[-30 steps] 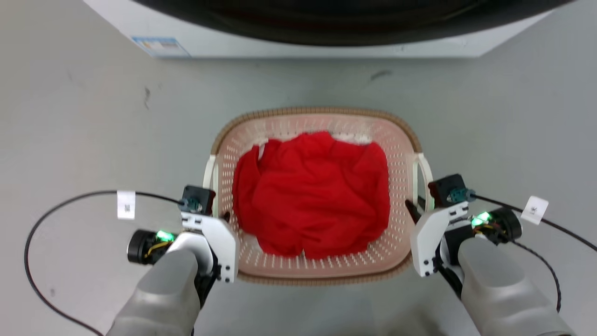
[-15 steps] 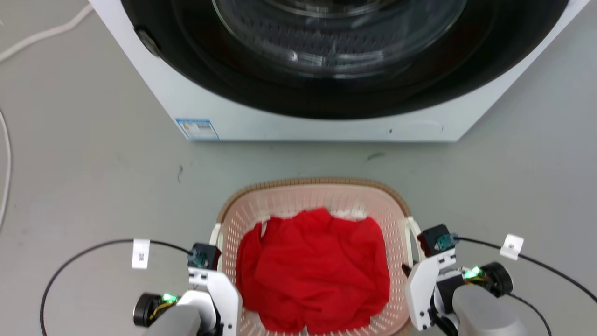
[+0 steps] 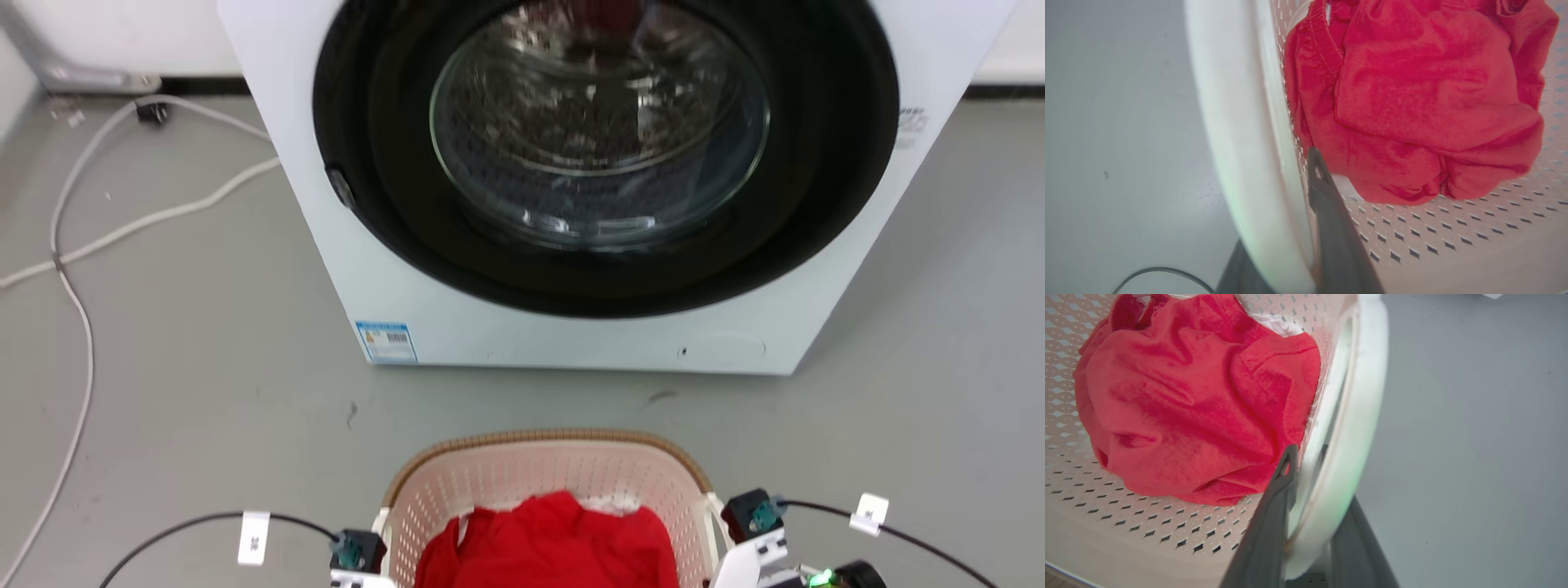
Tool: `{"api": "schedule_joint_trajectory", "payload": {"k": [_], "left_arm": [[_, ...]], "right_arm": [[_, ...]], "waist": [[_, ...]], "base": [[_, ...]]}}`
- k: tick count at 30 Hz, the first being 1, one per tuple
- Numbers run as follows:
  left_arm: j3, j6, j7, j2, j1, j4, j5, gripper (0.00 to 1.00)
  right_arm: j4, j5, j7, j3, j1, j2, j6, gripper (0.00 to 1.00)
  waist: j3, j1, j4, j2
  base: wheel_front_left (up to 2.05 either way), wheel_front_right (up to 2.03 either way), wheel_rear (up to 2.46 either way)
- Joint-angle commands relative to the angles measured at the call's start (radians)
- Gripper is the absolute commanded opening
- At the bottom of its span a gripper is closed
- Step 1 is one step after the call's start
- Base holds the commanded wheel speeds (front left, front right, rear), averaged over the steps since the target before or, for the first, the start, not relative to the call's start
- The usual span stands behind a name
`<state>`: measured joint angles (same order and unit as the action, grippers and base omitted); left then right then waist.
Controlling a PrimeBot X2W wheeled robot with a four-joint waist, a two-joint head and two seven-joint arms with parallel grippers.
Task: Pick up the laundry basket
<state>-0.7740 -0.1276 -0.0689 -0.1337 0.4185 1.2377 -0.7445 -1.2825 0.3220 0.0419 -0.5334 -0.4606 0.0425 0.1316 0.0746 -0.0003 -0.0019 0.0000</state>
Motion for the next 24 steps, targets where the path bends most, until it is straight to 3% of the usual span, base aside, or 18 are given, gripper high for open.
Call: {"api": "schedule_joint_trajectory", "payload": {"k": [1,24], "left_arm": [[-0.005,-0.004,-0.001,-0.018,-0.014,0.000,0.000,0.00],[-0.087,-0.004,-0.056,-0.026,-0.069,-0.025,-0.104,0.00]], "right_arm": [[-0.002,0.001,0.002,-0.006,0.011,0.014,-0.002,0.00],[0.009,0.141,0.064,-0.136,0.069,0.025,-0.001,0.00]], "waist": [[-0.038,0.0003,0.005,0.0000],[-0.140,0.0003,-0.015,0.0000]], "base": [[0.00,0.00,0.00],[0.00,0.00,0.00]]}}
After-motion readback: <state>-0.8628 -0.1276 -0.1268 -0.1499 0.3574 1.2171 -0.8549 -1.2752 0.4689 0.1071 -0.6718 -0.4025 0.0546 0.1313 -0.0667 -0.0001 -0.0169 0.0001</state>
